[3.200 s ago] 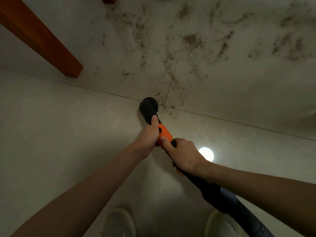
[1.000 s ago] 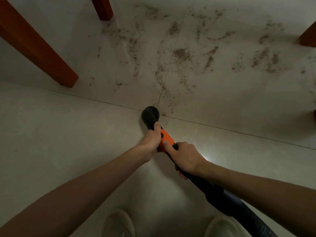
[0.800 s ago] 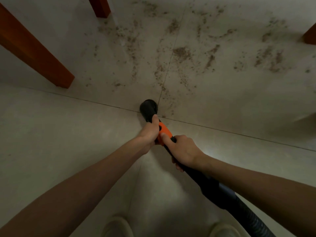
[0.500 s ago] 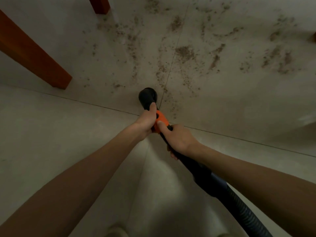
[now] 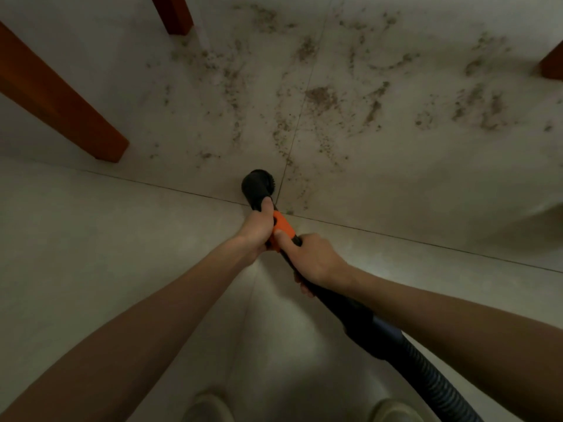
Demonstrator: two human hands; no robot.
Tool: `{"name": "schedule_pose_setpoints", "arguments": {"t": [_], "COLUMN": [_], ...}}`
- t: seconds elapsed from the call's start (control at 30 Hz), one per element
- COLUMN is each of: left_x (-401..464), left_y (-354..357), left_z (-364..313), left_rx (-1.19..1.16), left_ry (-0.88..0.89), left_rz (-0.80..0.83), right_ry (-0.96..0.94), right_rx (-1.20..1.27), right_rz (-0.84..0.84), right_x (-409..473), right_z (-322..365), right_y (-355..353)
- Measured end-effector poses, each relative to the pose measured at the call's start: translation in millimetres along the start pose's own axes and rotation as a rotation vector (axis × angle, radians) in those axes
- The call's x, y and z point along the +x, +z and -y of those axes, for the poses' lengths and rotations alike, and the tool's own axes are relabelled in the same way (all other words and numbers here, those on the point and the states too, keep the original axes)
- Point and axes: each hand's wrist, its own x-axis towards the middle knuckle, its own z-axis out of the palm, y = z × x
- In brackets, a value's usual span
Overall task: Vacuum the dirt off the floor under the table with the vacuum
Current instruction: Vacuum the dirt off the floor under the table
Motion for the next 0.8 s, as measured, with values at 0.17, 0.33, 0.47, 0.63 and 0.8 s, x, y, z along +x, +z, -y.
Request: {"name": "schedule_pose_setpoints", "arguments": {"t": [0.17, 0.33, 0.47, 0.63, 0.8], "left_x": [-19, -40, -53, -66, -71], "left_y": [1, 7, 15, 30, 40], "left_z": [29, 58, 69, 73, 72], "left_rx": [0.015, -0.005, -0.012, -0.028, 0.005], "left_ry": [-0.037, -0.073, -0.081, -0.104, -0.115], "left_rz": [-0.021, 0.001, 0.025, 0.051, 0.099], "right_ry": [0.018, 0.046, 0.060, 0.067, 0.090], "right_rx": [-0.022, -0.059, -0.047, -0.066, -0.054], "right_rz": [0.059, 0.102, 0.081, 0.028, -0.002], "right_x": [-27, -54, -70, -85, -92], "right_z": [-15, -33, -44, -56, -62], "right_y": [7, 10, 11, 5, 3]}}
